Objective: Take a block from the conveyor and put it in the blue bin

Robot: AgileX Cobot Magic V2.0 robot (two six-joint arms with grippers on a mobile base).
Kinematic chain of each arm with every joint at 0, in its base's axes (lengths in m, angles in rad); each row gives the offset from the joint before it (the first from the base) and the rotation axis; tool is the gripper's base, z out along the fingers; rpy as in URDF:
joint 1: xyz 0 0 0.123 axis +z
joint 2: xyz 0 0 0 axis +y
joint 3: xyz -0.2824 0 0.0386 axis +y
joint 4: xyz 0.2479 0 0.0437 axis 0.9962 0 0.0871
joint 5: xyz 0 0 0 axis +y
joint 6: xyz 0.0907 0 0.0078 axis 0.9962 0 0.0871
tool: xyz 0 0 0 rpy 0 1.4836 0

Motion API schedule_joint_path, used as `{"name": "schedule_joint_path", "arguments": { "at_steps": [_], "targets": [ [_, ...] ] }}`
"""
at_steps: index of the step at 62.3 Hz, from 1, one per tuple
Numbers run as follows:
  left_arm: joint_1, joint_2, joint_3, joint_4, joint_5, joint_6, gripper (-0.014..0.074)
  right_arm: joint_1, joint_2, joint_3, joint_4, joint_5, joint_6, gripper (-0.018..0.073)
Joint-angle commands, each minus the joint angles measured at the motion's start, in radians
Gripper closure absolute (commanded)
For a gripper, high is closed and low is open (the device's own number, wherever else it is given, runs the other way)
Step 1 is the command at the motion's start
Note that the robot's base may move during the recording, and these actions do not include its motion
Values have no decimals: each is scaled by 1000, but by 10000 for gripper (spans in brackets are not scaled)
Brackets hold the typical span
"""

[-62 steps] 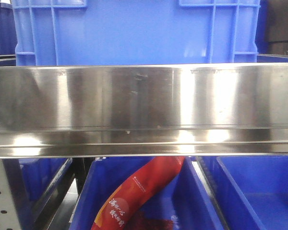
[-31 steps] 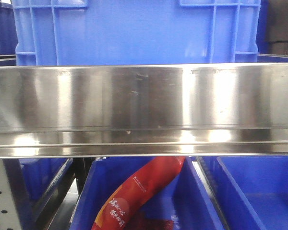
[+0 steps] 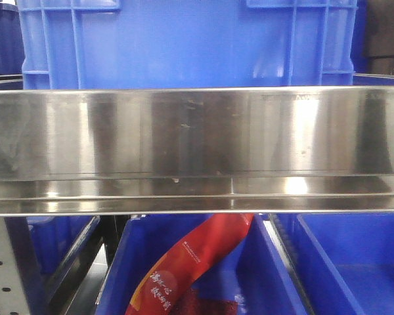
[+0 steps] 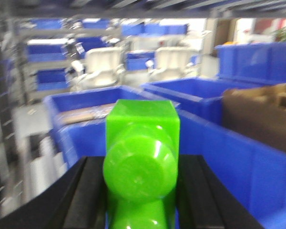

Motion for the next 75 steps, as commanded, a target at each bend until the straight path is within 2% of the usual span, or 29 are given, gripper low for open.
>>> {"name": "schedule_joint_path", "arguments": {
  "at_steps": [1,9,16,32,37,42,45,48,52,57,61,69,75],
  "targets": [
    [-52,79,-28,-10,-139,2,708,23,67,-35,3,-79,-8,721],
    [-102,193,-48,-26,-255,-2,708,39,156,-55,3,-127,-8,721],
    [-121,276,-61,-105,-295,-2,708,39,225,-55,3,-128,-8,721],
    [-124,366,-61,-122,-270,-2,703,39,290,-55,3,-106,-8,721],
    [-124,374,-61,-126,-238,-2,633,39,297,-55,3,-79,-8,698],
    [-124,377,-61,-142,-218,-2,492,39,297,-55,3,-79,-8,595],
    [-124,377,-61,-142,-218,-2,402,39,297,-59,3,-79,-8,485],
    [-124,377,-61,-142,-218,-2,318,39,297,-66,3,-79,-8,328],
    [-124,377,-61,-142,-218,-2,231,39,297,-74,3,-79,-8,148],
    [-124,377,-61,-142,-218,-2,160,39,295,-74,3,-79,-8,-20],
    [-124,373,-61,-142,-218,-2,148,39,295,-74,3,-62,-8,-10],
    [-124,346,-61,-142,-226,-2,178,39,271,-74,3,-58,-8,-10],
    [-122,291,-61,-142,-226,-2,271,39,203,-74,3,-43,-8,-10]
  ]
}}
